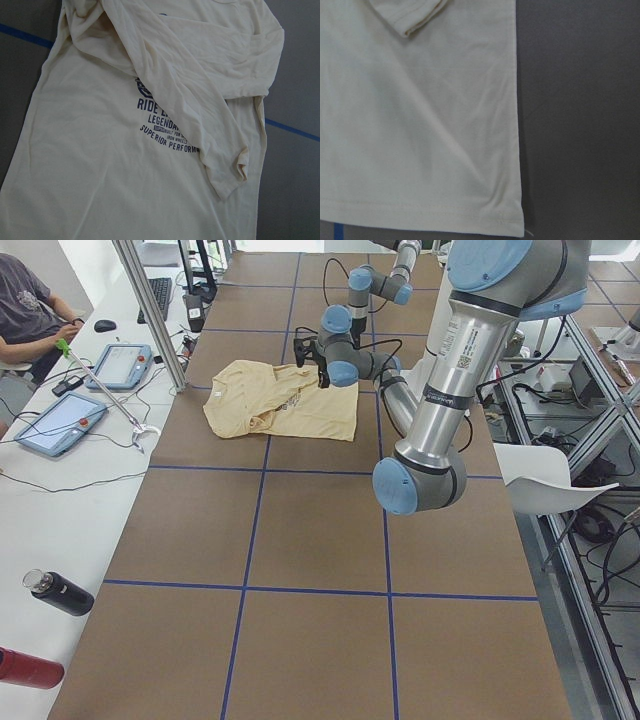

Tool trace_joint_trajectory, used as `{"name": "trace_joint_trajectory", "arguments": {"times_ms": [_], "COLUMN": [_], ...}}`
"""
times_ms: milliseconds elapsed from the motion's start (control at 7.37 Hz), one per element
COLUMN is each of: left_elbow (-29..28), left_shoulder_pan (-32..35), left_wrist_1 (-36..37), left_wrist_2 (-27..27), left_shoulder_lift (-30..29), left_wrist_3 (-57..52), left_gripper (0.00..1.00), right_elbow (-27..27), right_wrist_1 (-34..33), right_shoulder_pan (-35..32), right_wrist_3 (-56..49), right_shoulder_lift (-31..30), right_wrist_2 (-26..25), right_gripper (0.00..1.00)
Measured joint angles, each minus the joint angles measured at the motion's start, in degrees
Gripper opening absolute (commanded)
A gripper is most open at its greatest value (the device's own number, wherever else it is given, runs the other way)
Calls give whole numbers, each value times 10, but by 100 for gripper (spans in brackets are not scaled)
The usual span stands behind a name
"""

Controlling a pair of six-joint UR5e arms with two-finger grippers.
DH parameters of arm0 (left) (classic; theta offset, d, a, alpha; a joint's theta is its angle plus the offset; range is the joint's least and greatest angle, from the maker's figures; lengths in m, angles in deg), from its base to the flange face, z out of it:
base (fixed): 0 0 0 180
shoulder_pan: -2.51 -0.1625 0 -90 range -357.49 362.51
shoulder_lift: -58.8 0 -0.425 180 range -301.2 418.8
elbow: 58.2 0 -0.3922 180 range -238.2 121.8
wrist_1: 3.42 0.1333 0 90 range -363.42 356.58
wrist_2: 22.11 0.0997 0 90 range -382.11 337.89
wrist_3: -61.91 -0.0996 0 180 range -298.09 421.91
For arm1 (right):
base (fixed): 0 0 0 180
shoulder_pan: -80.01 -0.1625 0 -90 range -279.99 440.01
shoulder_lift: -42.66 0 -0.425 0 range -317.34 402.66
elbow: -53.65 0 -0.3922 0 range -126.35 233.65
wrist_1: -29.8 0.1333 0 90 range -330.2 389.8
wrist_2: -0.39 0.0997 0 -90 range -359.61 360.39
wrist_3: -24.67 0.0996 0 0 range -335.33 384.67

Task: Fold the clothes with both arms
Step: 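Move the left gripper back while the right gripper reaches to the hem corner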

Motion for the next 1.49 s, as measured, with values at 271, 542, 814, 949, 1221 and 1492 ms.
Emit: {"name": "trace_joint_trajectory", "arguments": {"times_ms": [271, 542, 814, 949, 1221, 1492], "left_elbow": [3, 6, 8, 10, 11, 14], "left_shoulder_pan": [-1, -1, -1, -1, -1, -2], "left_wrist_1": [13, 19, 20, 20, 20, 21], "left_wrist_2": [0, 0, 0, 0, 0, 0], "left_shoulder_lift": [0, 1, 4, 6, 7, 8], "left_wrist_3": [0, 0, 0, 0, 0, 0], "left_gripper": [99, 99, 99, 99, 99, 99], "right_elbow": [-9, -22, -40, -46, -49, -50], "right_wrist_1": [-2, -3, -3, -7, -19, -26], "right_shoulder_pan": [-2, -2, -1, -1, 0, 4], "right_wrist_3": [-4, -8, -8, -7, -7, -7], "right_shoulder_lift": [0, 6, 22, 28, 32, 32], "right_wrist_2": [0, 0, 3, 5, 10, 12], "right_gripper": [100, 98, 88, 88, 88, 88]}}
